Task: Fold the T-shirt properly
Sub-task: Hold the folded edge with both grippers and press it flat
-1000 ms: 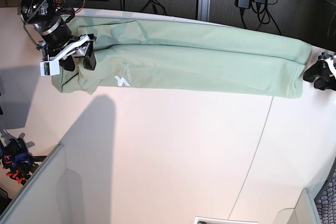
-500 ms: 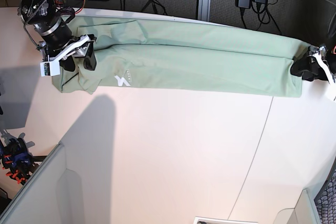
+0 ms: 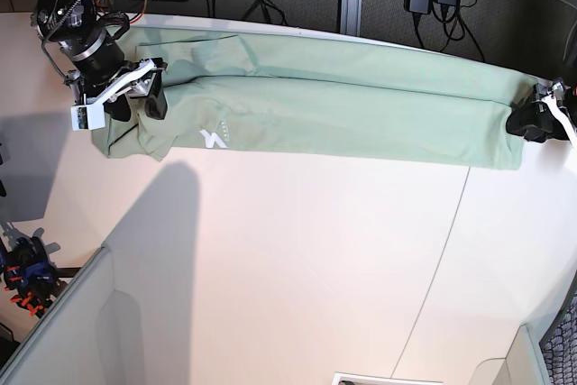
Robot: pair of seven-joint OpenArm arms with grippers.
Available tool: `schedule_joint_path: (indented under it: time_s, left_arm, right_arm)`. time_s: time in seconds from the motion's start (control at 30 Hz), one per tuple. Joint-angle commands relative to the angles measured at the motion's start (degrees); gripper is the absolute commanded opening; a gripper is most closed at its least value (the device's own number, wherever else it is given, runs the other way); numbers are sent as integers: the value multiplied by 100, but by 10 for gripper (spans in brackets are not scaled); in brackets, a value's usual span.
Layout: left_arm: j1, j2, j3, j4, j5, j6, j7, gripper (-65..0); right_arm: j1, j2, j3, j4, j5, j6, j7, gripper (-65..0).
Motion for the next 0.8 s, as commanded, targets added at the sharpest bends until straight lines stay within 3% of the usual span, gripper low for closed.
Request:
schedule_joint_path:
  time_s: [0.0,0.77]
  left_arm:
    - [-31,-138,-125,173,-42,66,-50,-263]
    - [236,-203,-144,387,-22,170,-46,-263]
  right_arm:
    - [42,81,55,103,66,0,111,-262]
    - [42,81,55,103,66,0,111,-262]
